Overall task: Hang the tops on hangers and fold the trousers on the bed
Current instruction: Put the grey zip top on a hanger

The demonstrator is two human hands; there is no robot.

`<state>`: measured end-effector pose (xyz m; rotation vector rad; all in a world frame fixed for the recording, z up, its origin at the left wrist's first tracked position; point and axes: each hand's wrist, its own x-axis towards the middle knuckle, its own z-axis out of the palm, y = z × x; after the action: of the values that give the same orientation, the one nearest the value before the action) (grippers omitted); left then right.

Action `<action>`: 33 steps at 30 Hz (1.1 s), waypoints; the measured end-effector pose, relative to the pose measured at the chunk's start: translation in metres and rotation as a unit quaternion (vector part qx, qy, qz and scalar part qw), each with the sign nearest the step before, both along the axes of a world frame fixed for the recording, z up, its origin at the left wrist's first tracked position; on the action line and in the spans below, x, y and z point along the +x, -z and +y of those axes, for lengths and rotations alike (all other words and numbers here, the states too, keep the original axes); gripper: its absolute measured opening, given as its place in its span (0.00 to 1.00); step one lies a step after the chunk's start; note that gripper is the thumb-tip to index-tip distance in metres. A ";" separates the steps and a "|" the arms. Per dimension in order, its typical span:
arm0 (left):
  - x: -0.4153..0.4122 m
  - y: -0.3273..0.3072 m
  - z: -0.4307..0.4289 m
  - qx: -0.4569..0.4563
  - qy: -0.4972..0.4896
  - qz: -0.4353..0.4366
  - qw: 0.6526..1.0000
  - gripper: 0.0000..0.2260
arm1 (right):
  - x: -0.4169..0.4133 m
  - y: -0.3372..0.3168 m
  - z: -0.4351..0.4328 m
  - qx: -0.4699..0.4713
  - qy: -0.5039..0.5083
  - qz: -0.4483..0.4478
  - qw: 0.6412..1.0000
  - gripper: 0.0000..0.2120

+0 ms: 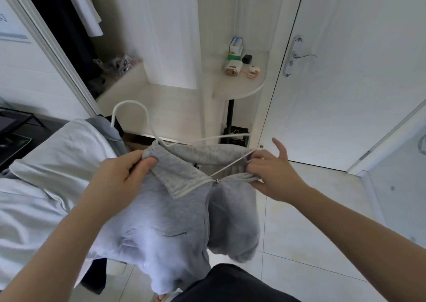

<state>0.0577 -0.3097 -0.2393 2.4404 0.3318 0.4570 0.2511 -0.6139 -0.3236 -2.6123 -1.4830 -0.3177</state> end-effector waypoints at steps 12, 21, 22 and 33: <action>0.031 0.002 -0.015 0.084 0.145 0.168 0.971 0.14 | 0.009 -0.075 0.025 0.140 -0.046 0.134 0.980 0.11; 0.061 -0.011 -0.030 0.122 0.170 0.057 0.976 0.25 | -0.030 -0.138 0.066 0.302 -0.143 0.250 0.909 0.06; 0.062 -0.008 -0.028 0.126 0.171 0.062 0.975 0.26 | -0.026 -0.141 0.063 0.324 -0.135 0.251 0.902 0.07; 0.059 -0.007 -0.034 -0.004 0.170 -0.029 0.985 0.19 | -0.021 -0.095 0.057 0.159 0.010 0.244 0.957 0.07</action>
<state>0.1166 -0.3436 -0.2322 2.4068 -0.1092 0.3722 0.2299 -0.5565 -0.2287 -2.2330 -1.1303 0.0834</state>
